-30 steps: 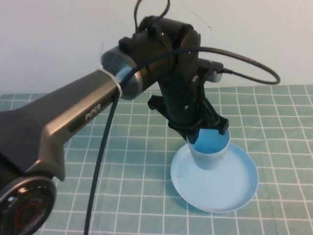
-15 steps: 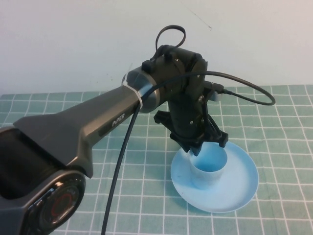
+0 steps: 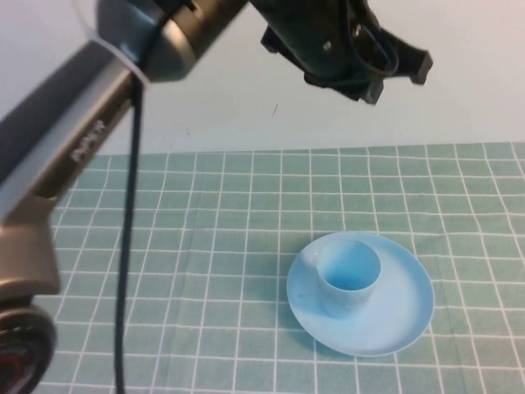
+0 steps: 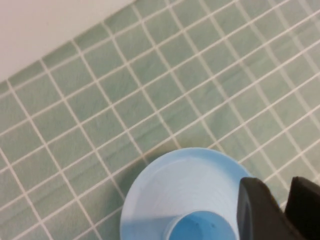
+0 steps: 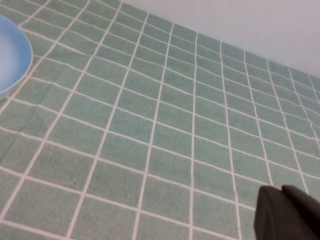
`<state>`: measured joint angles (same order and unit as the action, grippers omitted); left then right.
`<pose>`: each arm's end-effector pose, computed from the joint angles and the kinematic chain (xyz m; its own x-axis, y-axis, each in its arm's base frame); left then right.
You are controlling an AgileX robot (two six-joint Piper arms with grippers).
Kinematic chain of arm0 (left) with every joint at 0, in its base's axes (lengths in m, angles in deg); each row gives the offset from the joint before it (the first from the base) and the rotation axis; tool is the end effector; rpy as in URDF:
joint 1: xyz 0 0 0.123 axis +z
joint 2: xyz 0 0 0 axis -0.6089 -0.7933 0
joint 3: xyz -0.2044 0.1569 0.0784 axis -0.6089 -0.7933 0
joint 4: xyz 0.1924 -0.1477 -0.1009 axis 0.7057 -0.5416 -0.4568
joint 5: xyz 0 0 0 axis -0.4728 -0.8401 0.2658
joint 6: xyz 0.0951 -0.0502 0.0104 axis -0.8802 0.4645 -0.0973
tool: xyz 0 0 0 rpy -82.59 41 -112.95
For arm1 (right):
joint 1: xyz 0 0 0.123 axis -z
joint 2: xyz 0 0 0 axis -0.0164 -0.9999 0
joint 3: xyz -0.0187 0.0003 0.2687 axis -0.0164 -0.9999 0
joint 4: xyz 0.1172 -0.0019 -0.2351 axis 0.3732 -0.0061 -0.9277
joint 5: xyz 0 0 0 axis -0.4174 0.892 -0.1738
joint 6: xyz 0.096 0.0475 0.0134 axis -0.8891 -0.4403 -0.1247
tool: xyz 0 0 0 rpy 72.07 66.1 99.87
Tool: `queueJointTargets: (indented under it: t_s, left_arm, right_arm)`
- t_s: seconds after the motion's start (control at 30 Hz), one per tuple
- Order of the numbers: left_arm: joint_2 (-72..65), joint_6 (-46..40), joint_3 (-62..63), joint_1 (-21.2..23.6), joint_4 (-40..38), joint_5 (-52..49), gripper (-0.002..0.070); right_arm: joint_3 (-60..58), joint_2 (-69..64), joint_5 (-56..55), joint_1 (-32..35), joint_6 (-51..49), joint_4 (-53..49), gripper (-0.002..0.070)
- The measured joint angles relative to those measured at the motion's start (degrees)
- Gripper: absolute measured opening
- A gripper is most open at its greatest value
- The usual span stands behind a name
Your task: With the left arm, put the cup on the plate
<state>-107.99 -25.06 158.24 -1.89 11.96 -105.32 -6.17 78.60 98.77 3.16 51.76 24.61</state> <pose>0.3483 -0.2985 0.3857 -0.6838 0.3387 -0.6463 0.5687 0.8024 -0.1812 0.0954 -0.0090 0.1674 -0.3000 -0.3498 -0.8875 -0.0224 0.9327 -0.3600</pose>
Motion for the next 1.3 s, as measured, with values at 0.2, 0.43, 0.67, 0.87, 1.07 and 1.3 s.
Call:
queueJointTargets:
  t_s: [0.2,0.43,0.67,0.87,1.07,1.3]
  left_arm:
    - [11.2,-3.8,-2.7,-3.4,-3.8,-0.9,0.0011]
    - [23.8,-2.6,-10.7,-15.4,2.7,-1.5,0.0003]
    - [28.0,-2.0,-15.2,-22.4,-1.0,-1.6,0.0003]
    - [28.3,-2.8,-15.5,-22.9,2.7,-1.6,0.0002]
    - [30.0,4.4,-15.5,-22.8,24.5,-1.6,0.0002]
    - [34.4,8.9,-15.5,-18.2,36.9,4.5,0.0001]
  right_arm:
    - [0.0,0.0,0.0,0.0,0.0,0.0,-0.0002]
    - [0.0,0.0,0.0,0.0,0.0,0.0,-0.0002]
    - [0.0,0.0,0.0,0.0,0.0,0.0,-0.0002]
    - [0.0,0.0,0.0,0.0,0.0,0.0,-0.0002]
    - [0.0,0.0,0.0,0.0,0.0,0.0,-0.0002]
    - [0.0,0.0,0.0,0.0,0.0,0.0,-0.0002]
